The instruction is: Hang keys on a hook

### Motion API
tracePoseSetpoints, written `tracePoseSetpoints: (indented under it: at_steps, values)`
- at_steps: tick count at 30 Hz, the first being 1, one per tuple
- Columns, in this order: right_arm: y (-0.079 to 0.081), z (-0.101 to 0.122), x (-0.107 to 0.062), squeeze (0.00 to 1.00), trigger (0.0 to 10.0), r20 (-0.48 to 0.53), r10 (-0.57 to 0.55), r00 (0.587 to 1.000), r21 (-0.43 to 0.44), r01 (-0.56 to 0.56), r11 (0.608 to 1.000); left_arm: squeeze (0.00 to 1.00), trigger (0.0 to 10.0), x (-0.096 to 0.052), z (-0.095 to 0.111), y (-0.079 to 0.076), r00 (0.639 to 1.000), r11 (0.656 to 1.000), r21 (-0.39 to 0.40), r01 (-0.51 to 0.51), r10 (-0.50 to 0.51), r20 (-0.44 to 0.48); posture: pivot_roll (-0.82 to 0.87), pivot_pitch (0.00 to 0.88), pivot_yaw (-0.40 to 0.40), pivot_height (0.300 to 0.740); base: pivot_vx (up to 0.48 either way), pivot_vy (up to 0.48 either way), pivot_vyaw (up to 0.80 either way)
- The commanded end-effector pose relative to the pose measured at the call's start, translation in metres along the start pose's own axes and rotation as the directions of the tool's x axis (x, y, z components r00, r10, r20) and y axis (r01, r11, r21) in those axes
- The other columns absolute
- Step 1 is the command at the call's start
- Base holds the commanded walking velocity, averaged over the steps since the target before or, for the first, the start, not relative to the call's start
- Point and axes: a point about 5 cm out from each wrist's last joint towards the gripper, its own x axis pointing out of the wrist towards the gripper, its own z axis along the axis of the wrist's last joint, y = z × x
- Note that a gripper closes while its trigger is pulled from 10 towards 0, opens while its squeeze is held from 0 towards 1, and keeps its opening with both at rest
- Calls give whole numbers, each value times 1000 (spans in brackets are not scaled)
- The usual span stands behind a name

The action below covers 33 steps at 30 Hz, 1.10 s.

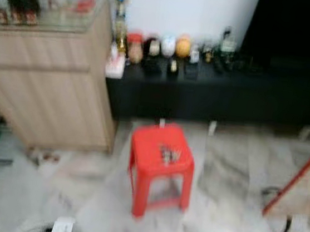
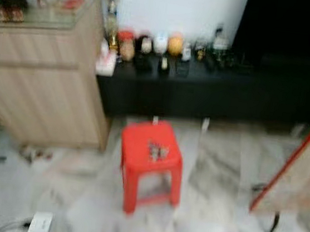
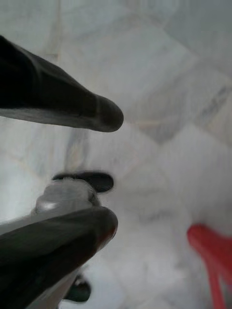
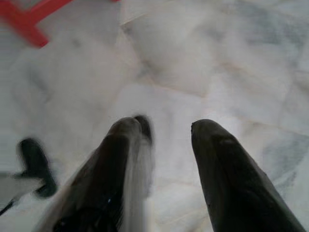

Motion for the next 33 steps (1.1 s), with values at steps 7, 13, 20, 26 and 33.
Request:
tracePoseSetpoints:
  at_steps: [7,13,20,26,33]
  values:
    - [3,7,0,0,10000,27,13,1000,-22,-12,1000,0,10000,-1,-6,1,1000,1000,-9,-10,10,-19,-38,0,-7,740,0,82,0]
    - [5,10,0,0,10000,44,20,999,-24,-19,1000,0,10000,-1,-5,0,1000,1000,-18,-5,5,-10,-36,0,-10,740,0,0,0]
    - [6,12,0,0,10000,48,27,998,-28,-26,999,0,10000,-1,-5,0,1000,1000,-28,3,-3,-8,-35,0,-10,740,0,0,0]
    - [7,12,0,0,10000,50,31,998,-34,-29,999,0,10000,-1,-5,-1,1000,1000,-27,6,-6,-6,-35,0,-10,740,0,0,0]
    - [7,12,1,0,10000,50,38,998,-68,-35,997,0,10000,-1,-5,-1,1000,1000,-26,7,-8,-7,-34,0,-14,740,181,0,0]
